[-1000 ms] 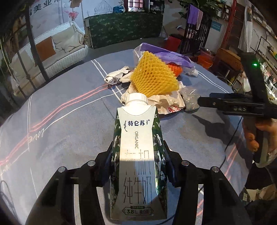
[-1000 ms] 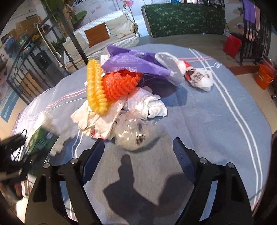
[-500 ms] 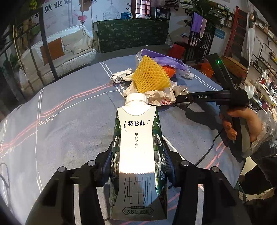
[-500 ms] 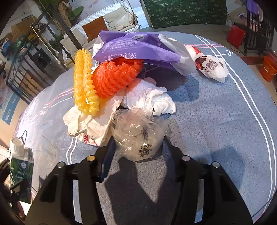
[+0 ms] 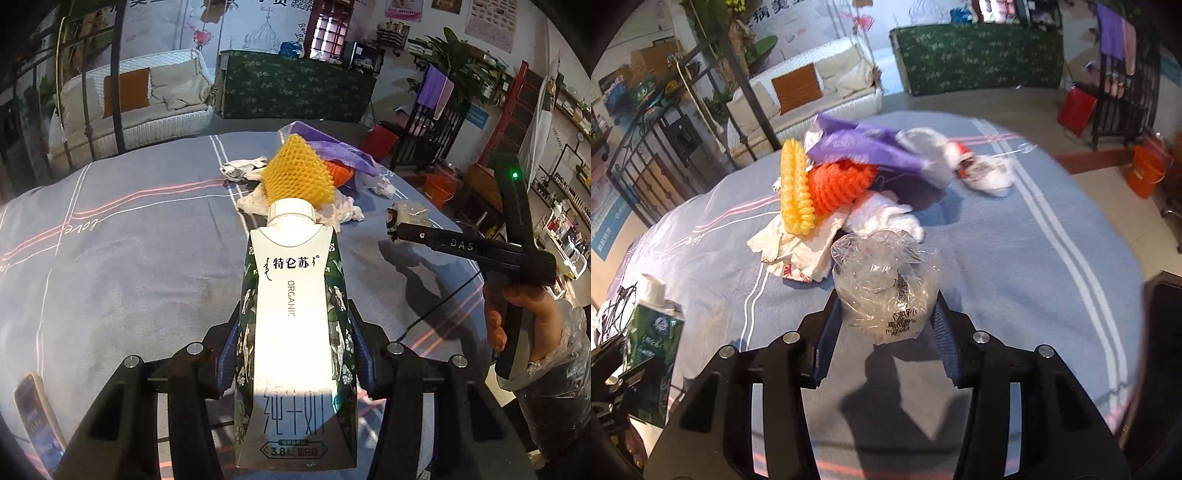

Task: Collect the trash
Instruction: 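Carry the plastic bag to the bin with the right tool and release it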

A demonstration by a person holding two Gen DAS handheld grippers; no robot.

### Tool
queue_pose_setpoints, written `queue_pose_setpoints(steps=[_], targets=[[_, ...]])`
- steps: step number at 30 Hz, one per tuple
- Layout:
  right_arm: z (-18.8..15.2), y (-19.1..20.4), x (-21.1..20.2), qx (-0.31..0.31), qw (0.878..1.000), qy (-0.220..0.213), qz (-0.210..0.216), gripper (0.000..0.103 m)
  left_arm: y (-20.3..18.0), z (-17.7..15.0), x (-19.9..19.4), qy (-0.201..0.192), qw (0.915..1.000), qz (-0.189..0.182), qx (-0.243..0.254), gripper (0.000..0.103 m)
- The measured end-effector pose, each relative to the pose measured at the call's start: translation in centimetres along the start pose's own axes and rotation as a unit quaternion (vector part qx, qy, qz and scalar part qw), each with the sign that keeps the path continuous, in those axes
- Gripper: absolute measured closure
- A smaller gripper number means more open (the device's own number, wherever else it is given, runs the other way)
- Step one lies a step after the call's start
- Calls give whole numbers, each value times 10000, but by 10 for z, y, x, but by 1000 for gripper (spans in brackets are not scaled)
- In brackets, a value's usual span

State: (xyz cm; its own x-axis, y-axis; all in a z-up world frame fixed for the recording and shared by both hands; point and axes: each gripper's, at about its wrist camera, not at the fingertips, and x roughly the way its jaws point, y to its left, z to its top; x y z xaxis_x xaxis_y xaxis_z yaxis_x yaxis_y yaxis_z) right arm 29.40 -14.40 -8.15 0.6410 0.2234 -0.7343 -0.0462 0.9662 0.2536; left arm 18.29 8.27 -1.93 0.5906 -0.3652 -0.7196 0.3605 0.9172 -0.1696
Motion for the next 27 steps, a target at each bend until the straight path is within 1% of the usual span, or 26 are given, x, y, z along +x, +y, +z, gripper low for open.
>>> queue_pose_setpoints(steps=[3, 8, 11, 13, 17, 20, 22, 27], targets=[[-15, -19, -30, 135, 9997, -193, -117, 55, -22, 0, 4, -9, 9998, -140, 168, 52], [-37, -60, -76, 386, 9968, -490, -502, 55, -63, 3, 16, 4, 9978, -509, 425, 52], [-49, -92, -97, 639, 9942, -512, -702, 55, -93, 3, 24, 1, 9951, -720, 678, 52], [-61, -116, -115, 843, 9906, -567, -915, 55, -116, 5, 31, 28, 9922, -907, 856, 52], [-81, -155, -143, 1080, 9802, -634, -1535, 55, -155, 10, 42, 7, 9855, -1244, 1155, 52], [-95, -180, -157, 1335, 9738, -626, -1733, 55, -179, 11, 49, -2, 9807, -1447, 1311, 52], [-105, -198, -167, 1466, 9677, -621, -1953, 55, -198, 12, 56, 14, 9769, -1592, 1426, 52], [-121, -227, -174, 1741, 9585, -535, -2192, 55, -233, 13, 69, 43, 9694, -1835, 1633, 52]])
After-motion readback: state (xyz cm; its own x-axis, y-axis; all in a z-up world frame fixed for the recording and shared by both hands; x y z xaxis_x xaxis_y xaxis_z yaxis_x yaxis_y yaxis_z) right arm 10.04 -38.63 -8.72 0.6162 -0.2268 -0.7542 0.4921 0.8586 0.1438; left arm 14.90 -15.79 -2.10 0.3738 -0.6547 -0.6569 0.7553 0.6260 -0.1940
